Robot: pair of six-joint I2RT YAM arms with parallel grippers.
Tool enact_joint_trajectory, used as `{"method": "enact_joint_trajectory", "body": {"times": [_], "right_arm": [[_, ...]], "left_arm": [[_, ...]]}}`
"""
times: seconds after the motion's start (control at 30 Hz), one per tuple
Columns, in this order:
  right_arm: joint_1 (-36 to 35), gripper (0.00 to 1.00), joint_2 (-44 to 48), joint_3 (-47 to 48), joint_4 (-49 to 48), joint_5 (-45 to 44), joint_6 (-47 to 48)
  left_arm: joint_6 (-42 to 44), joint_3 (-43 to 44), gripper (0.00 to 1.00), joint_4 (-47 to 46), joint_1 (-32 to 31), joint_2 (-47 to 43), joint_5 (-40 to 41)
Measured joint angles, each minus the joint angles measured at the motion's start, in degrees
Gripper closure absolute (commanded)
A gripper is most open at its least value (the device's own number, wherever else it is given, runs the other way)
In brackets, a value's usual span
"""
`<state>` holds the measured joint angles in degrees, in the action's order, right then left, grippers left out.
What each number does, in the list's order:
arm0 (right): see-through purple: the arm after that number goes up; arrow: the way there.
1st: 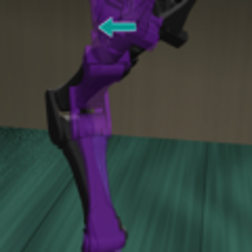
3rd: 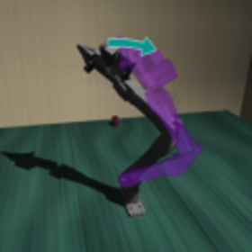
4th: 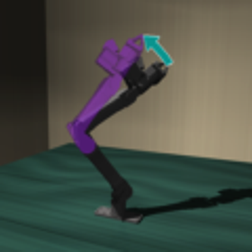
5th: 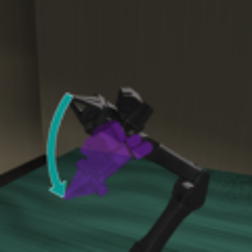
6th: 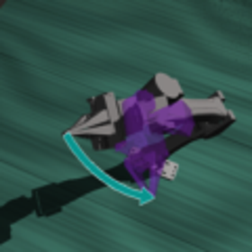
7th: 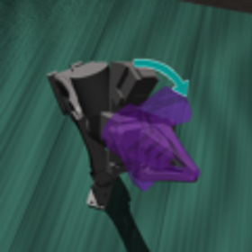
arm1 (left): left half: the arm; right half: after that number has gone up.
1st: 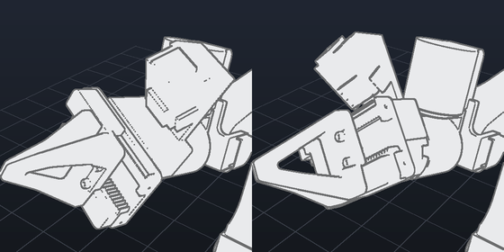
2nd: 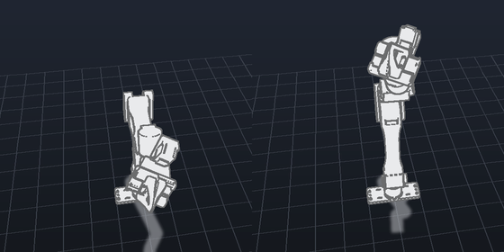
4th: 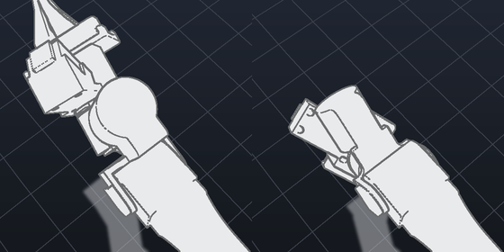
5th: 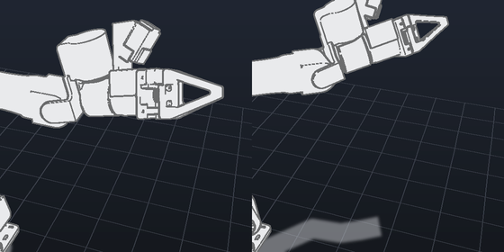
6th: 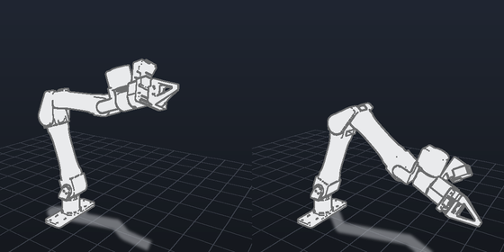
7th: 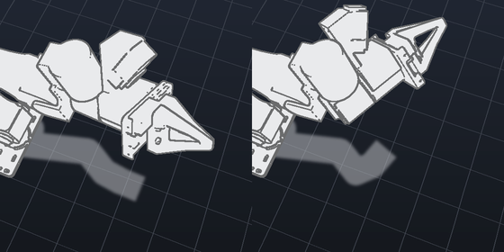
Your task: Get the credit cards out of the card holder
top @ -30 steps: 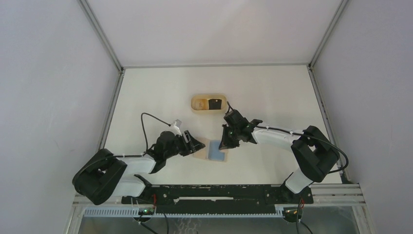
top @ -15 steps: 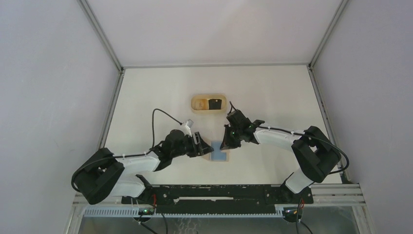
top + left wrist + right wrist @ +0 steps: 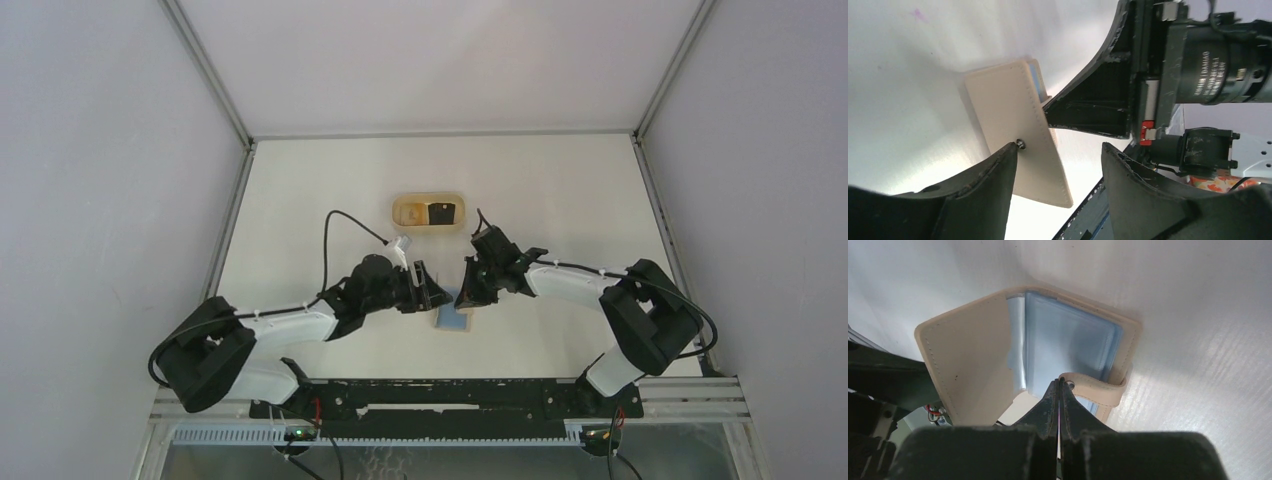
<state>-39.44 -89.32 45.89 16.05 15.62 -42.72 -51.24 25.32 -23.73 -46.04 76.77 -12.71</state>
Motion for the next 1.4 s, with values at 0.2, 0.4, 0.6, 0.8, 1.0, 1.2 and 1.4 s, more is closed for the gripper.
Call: {"method": "enact_joint_trajectory", "body": {"times": [0.2,0.4,0.6,0.8,1.0,1.2,1.4], "right_arm": [[1.0,1.0,0.9,-0.9,-0.1,0.2,0.0],[2.0,1.0,4.5,-3.2,0.1,0.5,0.4],[3.8,1.0,9.0,-4.2,1.4,0.4,1.7],[4.5,1.0,9.9,-5.5,1.2,1.4,2.2],[5.0,1.0,10.6,-7.5,1.7,1.7,2.4],[6.2,1.0,15.0,-8.1,3.7,1.3,3.1],[6.4,1.0,15.6,-8.1,3.6,1.4,3.4]], "left_arm": [[0.9,2.2,0.32,4.2,0.0,-3.1,1.0],[0.0,2.3,0.32,3.2,-0.1,-2.1,0.5],[-1.8,2.3,0.32,0.3,-1.0,0.9,-0.2],[-4.4,4.6,0.33,-3.2,-3.3,6.3,-1.5],[-7.2,7.0,0.33,-5.6,-5.2,11.0,-2.0],[-11.0,7.0,0.34,-5.7,-4.2,14.2,-1.0],[-17.3,3.8,0.35,-10.2,-2.1,16.5,-0.5]]}}
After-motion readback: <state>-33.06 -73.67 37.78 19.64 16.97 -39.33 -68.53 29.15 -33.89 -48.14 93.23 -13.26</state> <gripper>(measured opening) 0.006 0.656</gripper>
